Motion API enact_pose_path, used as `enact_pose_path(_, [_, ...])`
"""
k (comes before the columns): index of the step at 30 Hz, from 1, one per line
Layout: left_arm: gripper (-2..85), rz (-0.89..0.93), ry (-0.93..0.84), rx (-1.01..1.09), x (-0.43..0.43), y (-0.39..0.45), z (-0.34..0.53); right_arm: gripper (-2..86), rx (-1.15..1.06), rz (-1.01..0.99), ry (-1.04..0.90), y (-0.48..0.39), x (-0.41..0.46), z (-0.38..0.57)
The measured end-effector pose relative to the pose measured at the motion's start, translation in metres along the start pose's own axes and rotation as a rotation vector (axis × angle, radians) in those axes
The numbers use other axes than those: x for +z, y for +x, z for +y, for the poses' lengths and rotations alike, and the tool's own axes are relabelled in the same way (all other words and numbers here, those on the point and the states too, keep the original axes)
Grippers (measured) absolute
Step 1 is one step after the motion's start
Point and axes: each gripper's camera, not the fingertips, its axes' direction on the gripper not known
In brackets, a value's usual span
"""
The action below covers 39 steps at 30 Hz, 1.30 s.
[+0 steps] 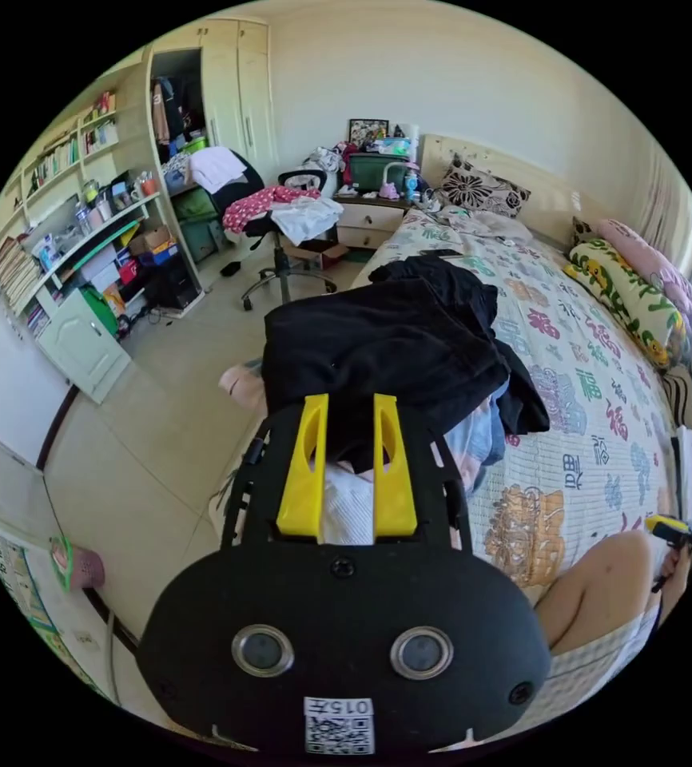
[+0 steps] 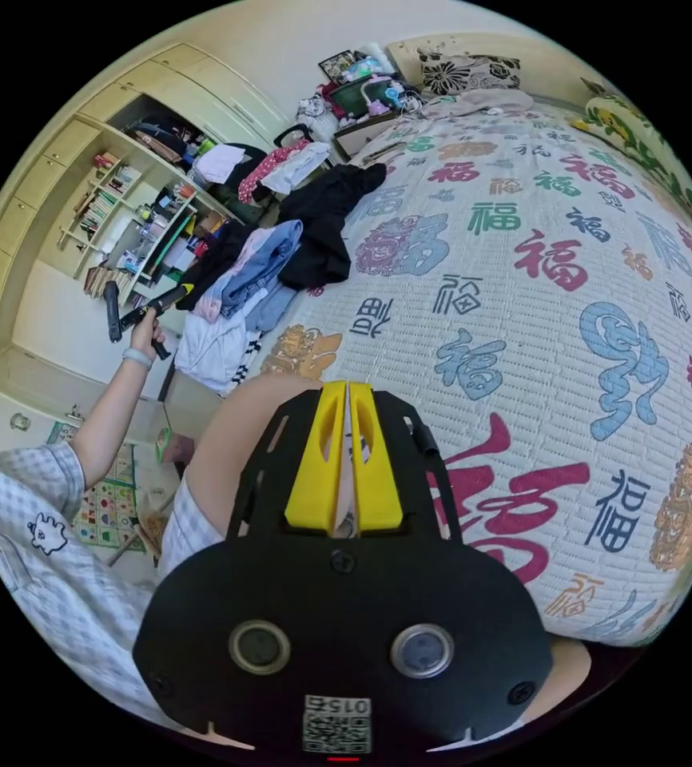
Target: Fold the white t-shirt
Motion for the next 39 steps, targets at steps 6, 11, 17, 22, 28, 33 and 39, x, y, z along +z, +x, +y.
enact_pose_path(6, [1.3, 0.094, 0.083, -0.051, -0.045, -0.025, 0.0, -0.5, 0.066, -0.008, 0.06, -0.003, -0.005, 0.018])
enact_pose_path(11, [0.5, 0.316, 0.232, -0.18, -0.095, -0.062, -0.003, -0.5, 0.129, 0.004, 0.1, 0.003, -0.008, 0.047])
enact_pose_path(17, [0.5, 0.704, 0.423, -0.255, -0.125, -0.068, -0.085, -0.5, 0.194, -0.053, 0.142, 0.011, 0.002, 0.072])
enact_pose_path(22, [1.2, 0.815, 0.25, -0.211, -0.124, -0.069, -0.165, -0.5, 0.204, -0.029, 0.177, 0.013, 0.004, 0.072])
enact_pose_path(28, [6.0, 0.287, 0.362, -0.352, -0.161, -0.163, -0.055, -0.5, 0.232, -0.041, 0.165, 0.032, 0.017, 0.086])
enact_pose_path(33, [8.3, 0.342, 0.113, -0.472, -0.139, -0.244, 0.025, -0.5, 0.305, -0.114, 0.059, 0.055, 0.055, 0.096])
enact_pose_path(39, [9.7, 0.442, 0.027, -0.382, -0.13, -0.232, 0.053, -0.5, 0.269, -0.216, 0.043, 0.053, 0.078, 0.087])
